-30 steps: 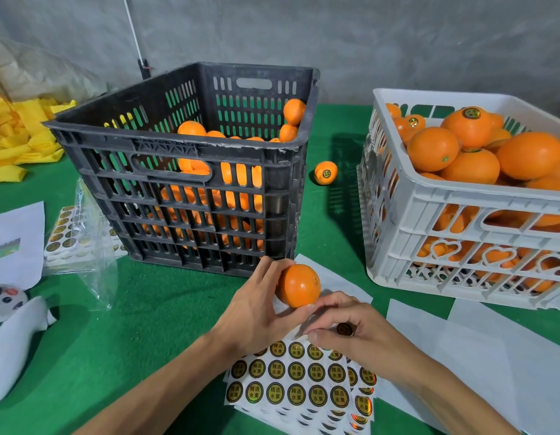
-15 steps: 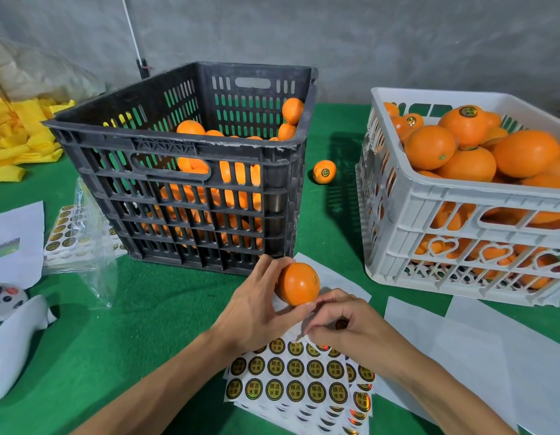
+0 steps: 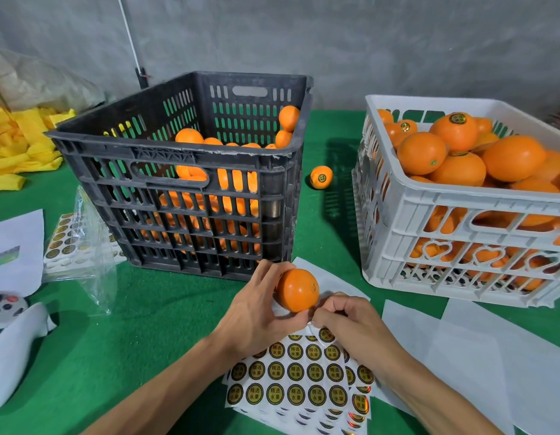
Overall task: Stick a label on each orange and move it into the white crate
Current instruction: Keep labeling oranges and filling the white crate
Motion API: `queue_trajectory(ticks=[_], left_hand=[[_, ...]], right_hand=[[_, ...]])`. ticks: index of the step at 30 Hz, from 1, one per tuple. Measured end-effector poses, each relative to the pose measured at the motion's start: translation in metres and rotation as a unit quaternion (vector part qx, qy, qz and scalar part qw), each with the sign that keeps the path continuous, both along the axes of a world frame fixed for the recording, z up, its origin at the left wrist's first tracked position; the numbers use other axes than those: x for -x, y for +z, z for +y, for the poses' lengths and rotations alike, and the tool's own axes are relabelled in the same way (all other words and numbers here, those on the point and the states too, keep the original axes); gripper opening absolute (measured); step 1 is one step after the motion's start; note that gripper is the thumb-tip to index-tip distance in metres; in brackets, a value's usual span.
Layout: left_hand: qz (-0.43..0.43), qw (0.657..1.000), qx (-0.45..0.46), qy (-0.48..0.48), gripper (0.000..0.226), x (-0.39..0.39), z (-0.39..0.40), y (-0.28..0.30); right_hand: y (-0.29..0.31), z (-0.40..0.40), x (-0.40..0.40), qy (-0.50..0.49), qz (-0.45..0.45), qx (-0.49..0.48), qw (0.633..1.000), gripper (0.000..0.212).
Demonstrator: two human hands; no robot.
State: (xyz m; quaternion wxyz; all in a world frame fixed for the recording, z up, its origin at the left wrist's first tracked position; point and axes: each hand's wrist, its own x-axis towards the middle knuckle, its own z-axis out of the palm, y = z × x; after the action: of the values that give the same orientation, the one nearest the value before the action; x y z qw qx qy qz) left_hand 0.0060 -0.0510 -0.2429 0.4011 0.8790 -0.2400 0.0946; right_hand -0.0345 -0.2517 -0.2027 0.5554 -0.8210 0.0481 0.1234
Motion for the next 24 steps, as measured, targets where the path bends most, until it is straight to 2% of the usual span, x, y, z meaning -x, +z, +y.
queue_trajectory(ticks=[6, 11, 14, 16, 18, 21, 24], left_hand=[[0.019, 1.000, 0.009, -0.021, 0.072, 0.000, 0.003, 0.003], [0.030, 0.997, 0.005, -0.064, 0.073, -0.003, 0.010, 0.005], [0.045, 0.996, 0.004, -0.074, 0.075, -0.005, 0.013, 0.002], [0.052, 0.997, 0.006, -0.063, 0.075, -0.005, 0.013, 0.000], [0.050, 0.998, 0.007, -0.048, 0.074, -0.005, 0.012, 0.000], [0.035, 0.999, 0.003, -0.039, 0.071, -0.004, 0.008, 0.000], [0.034, 0.999, 0.006, -0.035, 0.070, -0.003, 0.007, 0.001]], right_hand=[[0.004, -0.003, -0.002, 0.003, 0.020, -0.012, 1.000, 0.014], [0.005, -0.007, -0.003, 0.010, 0.011, -0.033, 0.999, 0.023], [0.003, -0.011, -0.002, -0.017, -0.001, -0.068, 0.998, 0.017], [-0.004, -0.012, 0.001, -0.078, -0.076, -0.083, 0.991, 0.010], [-0.010, -0.009, 0.004, -0.124, -0.199, -0.053, 0.971, 0.013], [-0.012, -0.002, 0.002, -0.118, -0.338, 0.022, 0.934, 0.015], [-0.014, 0.002, 0.000, -0.110, -0.440, 0.118, 0.884, 0.004]])
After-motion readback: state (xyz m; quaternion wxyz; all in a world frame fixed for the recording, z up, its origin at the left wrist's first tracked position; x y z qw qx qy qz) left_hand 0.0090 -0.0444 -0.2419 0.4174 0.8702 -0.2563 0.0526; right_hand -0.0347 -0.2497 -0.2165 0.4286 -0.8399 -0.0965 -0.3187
